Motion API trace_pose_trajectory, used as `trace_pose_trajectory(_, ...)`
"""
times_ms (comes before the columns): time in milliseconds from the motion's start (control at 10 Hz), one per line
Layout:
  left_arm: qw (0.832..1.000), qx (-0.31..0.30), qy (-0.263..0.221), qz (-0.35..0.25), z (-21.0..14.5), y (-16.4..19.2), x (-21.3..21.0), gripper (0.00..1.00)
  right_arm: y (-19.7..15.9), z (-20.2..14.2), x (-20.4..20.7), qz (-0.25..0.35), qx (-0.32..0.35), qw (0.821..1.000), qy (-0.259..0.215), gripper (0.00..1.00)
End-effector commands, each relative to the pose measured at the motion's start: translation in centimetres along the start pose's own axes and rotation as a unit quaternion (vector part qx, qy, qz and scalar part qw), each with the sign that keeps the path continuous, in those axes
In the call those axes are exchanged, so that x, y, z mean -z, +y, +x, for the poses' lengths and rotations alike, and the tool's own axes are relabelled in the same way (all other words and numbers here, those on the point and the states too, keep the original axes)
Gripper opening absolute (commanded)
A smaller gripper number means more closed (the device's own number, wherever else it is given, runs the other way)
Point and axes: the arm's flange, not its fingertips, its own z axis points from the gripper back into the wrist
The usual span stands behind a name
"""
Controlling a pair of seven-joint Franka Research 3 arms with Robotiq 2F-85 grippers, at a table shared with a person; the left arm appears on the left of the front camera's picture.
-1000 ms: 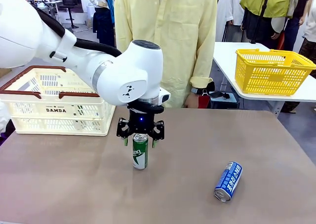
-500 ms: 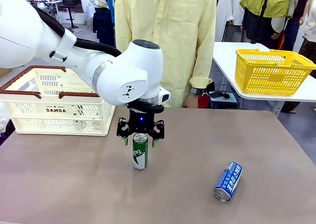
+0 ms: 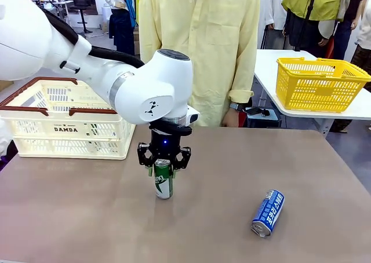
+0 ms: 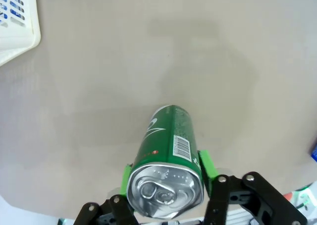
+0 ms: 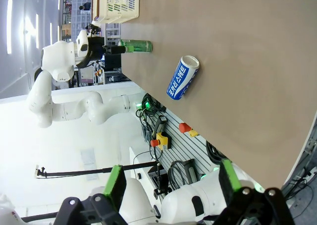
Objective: Place the drinks into the Shopping basket.
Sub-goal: Pick up one drink and place it into the Shopping basket.
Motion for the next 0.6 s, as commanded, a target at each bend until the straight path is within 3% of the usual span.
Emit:
trace_pose_trajectory(0,1.0,-0.004,-0.001,0.012,0.4,-0.3,-0.1,0.0,0.1,-0.1,-0.1,-0.008,-0.006,1.0,0.001,1.0)
trace_pose_trajectory(400,1.0,-0.001,-0.014,0.011,0.5,-0.4,-0.1,0.0,0.1,-0.1,-0.1,-0.008,-0.006,1.0,0.001,1.0)
trace_pose_trajectory(500,1.0,0.01,-0.021,-0.001,0.7,0.6,-1.8,0.0,0.1,-0.1,-0.1,-0.008,-0.006,1.0,0.001,1.0)
